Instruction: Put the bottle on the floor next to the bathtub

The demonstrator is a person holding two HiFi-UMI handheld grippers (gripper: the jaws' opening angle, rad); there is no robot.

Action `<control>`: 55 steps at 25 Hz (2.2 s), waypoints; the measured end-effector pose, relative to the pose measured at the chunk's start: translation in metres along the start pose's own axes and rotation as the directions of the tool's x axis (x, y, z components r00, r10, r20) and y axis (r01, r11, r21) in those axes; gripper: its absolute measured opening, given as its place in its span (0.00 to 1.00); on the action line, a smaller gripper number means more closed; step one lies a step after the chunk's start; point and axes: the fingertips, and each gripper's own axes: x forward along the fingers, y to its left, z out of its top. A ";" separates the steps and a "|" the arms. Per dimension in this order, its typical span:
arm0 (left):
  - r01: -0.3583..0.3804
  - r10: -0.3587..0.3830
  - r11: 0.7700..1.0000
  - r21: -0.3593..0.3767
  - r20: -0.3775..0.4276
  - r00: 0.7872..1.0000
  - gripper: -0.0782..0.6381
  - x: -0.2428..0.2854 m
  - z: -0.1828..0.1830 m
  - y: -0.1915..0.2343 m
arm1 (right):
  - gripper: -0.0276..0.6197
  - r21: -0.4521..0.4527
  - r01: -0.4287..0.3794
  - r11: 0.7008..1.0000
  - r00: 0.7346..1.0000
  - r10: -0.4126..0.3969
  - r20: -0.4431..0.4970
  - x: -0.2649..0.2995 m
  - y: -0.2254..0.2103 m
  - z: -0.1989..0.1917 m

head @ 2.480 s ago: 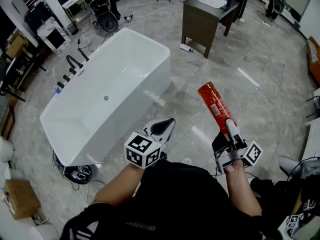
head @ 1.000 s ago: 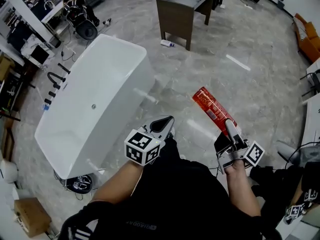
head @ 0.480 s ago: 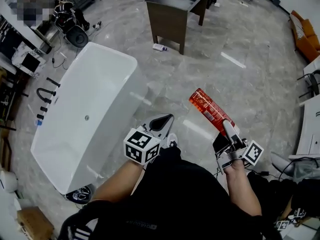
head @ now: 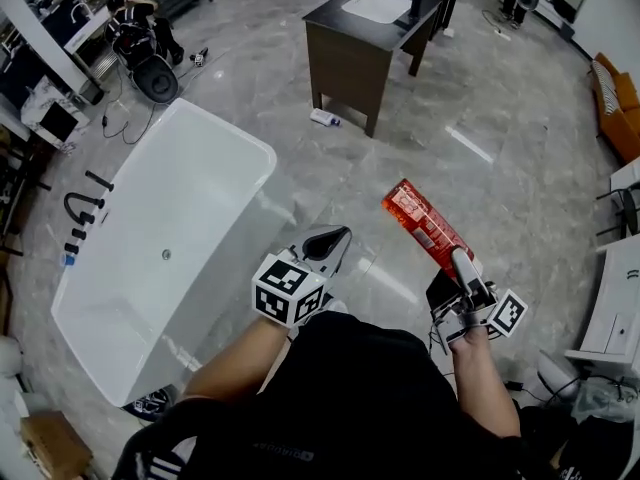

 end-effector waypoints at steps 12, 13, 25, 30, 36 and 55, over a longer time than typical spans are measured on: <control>-0.112 0.112 0.992 -0.051 0.010 0.994 0.13 0.054 0.030 0.058 | 0.48 0.069 -0.017 0.997 0.992 0.026 -0.126 0.090 -0.048 0.058; -0.133 0.135 0.989 -0.057 0.017 0.991 0.13 0.060 0.035 0.062 | 0.48 0.071 -0.021 0.997 0.988 0.032 -0.148 0.098 -0.052 0.066; -0.365 0.376 0.919 -0.149 0.053 0.925 0.13 0.164 0.085 0.082 | 0.48 0.069 -0.044 0.997 0.917 0.067 -0.394 0.171 -0.103 0.191; -0.436 0.449 0.883 -0.175 0.045 0.892 0.13 0.201 0.097 0.081 | 0.48 0.060 -0.031 0.998 0.883 0.055 -0.465 0.184 -0.125 0.238; -0.507 0.517 0.841 -0.192 0.005 0.856 0.13 0.206 0.091 0.087 | 0.48 0.099 -0.023 0.995 0.856 0.071 -0.512 0.204 -0.149 0.247; -0.619 0.661 0.723 -0.308 0.046 0.749 0.13 0.189 0.121 0.256 | 0.48 0.070 -0.042 0.997 0.727 0.079 -0.682 0.389 -0.194 0.207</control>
